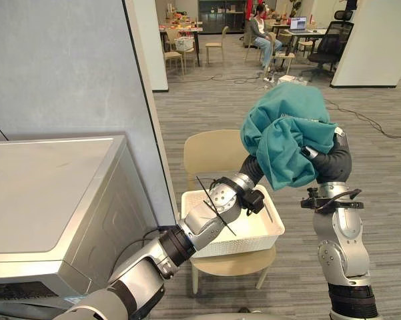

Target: Pick up the laundry basket with both hands and put the clothes into the washing machine.

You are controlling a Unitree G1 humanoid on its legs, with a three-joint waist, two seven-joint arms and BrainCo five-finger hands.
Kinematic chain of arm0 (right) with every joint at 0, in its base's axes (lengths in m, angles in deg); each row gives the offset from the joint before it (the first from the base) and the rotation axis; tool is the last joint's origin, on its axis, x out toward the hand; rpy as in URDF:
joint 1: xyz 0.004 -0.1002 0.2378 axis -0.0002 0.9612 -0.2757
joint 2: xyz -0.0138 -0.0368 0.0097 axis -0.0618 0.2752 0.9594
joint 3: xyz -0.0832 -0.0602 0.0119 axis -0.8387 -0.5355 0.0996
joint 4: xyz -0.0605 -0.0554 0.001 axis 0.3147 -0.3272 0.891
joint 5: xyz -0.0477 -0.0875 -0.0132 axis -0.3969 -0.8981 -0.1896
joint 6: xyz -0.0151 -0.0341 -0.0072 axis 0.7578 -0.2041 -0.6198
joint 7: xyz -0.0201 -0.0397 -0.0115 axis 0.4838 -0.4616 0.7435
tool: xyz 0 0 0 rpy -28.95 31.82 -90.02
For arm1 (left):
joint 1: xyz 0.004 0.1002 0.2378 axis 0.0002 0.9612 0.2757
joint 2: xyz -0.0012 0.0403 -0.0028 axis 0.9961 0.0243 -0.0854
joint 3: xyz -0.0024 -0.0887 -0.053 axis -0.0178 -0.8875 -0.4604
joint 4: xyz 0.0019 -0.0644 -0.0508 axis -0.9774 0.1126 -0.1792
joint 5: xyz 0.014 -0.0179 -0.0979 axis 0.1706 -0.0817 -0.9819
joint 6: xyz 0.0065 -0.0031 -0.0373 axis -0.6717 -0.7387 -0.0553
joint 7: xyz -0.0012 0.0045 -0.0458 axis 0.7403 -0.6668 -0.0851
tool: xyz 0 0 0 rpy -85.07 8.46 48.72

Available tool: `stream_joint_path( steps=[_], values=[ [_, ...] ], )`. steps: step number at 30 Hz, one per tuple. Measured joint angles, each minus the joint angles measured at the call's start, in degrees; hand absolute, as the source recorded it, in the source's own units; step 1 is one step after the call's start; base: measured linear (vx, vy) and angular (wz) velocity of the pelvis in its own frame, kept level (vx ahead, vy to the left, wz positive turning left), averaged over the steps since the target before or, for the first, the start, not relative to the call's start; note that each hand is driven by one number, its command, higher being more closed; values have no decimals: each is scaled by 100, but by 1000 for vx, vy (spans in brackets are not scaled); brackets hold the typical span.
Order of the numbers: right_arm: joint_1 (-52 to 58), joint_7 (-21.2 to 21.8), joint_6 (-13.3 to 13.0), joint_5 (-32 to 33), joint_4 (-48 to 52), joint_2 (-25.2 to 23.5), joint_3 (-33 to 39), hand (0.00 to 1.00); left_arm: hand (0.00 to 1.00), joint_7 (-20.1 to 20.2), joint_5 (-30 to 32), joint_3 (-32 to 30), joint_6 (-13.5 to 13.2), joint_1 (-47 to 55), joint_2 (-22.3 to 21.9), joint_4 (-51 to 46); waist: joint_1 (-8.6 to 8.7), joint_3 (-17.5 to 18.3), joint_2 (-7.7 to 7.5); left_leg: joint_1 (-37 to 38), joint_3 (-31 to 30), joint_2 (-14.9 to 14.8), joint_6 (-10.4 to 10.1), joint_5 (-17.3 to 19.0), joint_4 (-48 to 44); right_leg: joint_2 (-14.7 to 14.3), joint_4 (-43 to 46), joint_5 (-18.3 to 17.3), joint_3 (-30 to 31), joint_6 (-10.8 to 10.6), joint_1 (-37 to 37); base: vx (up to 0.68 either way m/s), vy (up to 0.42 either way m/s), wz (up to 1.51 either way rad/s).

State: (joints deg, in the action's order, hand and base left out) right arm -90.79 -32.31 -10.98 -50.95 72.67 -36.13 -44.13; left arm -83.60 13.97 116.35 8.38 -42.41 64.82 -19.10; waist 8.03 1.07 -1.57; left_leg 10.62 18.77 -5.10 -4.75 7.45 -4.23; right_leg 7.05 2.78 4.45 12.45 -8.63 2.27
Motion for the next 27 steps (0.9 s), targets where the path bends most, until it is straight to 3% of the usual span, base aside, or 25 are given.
stream_joint_path(
  steps=[6,7,23,24,27],
  values=[
    [-1,0,-42,109,135,15,-56,100,0,19,10,154,9,-361,-42,212,71,0,0,7,9,4,6,7,-50,3,7,2,7,-8,-4,0,0,0],
    [-1,-1,-61,179,135,16,-57,100,100,20,10,168,8,-419,-42,248,68,-1,-2,7,9,4,6,8,-53,3,9,1,7,-7,-5,0,0,0],
    [-1,-14,-228,290,197,22,-83,100,100,-195,43,62,-130,-650,-47,301,77,-3,-6,12,19,3,10,17,-88,3,32,-7,20,8,-5,-2,-2,0],
    [0,-17,-222,290,196,22,-85,0,100,-227,51,58,-149,-649,-47,300,76,-3,-6,11,19,3,10,17,-87,3,31,-7,20,7,-5,0,0,0],
    [9,-18,-231,291,199,23,-129,0,100,-242,50,10,-181,-649,-47,300,80,-5,-9,11,19,3,11,17,-86,3,31,-8,20,7,-4,0,0,0]
  ],
)
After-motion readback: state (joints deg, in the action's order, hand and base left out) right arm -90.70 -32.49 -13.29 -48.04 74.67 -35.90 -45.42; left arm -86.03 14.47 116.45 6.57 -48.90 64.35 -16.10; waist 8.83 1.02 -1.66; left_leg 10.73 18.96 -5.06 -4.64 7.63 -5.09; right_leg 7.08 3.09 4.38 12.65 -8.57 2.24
